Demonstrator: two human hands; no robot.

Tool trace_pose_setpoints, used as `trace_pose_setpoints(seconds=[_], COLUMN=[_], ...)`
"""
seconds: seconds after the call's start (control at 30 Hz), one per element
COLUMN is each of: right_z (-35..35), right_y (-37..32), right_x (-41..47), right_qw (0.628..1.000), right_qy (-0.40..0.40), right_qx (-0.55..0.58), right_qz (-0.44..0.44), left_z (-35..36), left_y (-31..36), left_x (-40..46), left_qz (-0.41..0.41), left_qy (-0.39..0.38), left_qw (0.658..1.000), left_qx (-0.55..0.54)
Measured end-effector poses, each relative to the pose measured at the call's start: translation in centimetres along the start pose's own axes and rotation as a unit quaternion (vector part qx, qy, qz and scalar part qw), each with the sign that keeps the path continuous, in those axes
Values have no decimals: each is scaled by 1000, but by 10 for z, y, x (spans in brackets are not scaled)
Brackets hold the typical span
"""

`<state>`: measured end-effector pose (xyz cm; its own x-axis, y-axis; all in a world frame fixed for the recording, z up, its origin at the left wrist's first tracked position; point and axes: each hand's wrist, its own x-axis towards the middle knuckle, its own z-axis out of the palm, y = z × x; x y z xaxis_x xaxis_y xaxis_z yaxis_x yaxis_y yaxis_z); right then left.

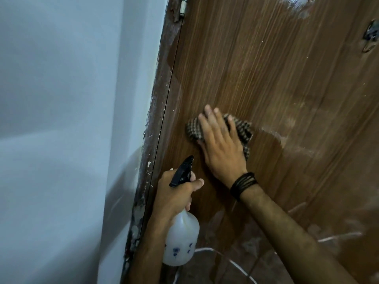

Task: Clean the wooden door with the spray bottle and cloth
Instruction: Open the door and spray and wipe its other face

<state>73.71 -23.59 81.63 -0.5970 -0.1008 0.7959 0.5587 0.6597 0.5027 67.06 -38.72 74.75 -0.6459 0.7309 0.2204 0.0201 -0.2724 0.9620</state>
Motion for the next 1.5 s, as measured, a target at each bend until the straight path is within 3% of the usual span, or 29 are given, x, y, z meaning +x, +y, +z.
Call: trace_pose_setpoints(seconds=[0.13,0.3,0.37,0.5,0.67,0.73,0.93,1.0,1.3,1.4,1.5], right_z=[6,-10,-15,-5,16,17,-15,-21,9,-2,-24], right_y=[-6,20,20,0,-33,-32,21,28,-13,9,47], right_x=[-40,17,50,69,11,-6,50,68,-15,-29,-19], right_qw=[1000,993,990,998,996,995,997,995,993,998,999], right_qy=[-7,50,59,40,-21,-26,37,45,-39,-33,10], right_qx=[-5,-2,6,3,16,10,11,10,10,12,17], right_qz=[-22,109,125,55,-81,-92,71,89,-107,-60,48], left_z=[-7,-19,-21,-23,-21,-19,-18,-15,4,10,14], left_y=[-3,1,3,3,1,0,-1,-3,-14,-20,-26], left_x=[-7,-12,-14,-15,-20,-23,-28,-29,-30,-33,-34], left_qz=[-5,-19,-22,-20,-26,-24,-23,-26,-52,-65,-76], left_qy=[5,19,23,34,42,39,45,48,35,24,13], left_qw=[1000,1000,999,999,999,999,999,999,998,998,997], left_qx=[7,14,19,13,20,20,2,-1,2,4,6])
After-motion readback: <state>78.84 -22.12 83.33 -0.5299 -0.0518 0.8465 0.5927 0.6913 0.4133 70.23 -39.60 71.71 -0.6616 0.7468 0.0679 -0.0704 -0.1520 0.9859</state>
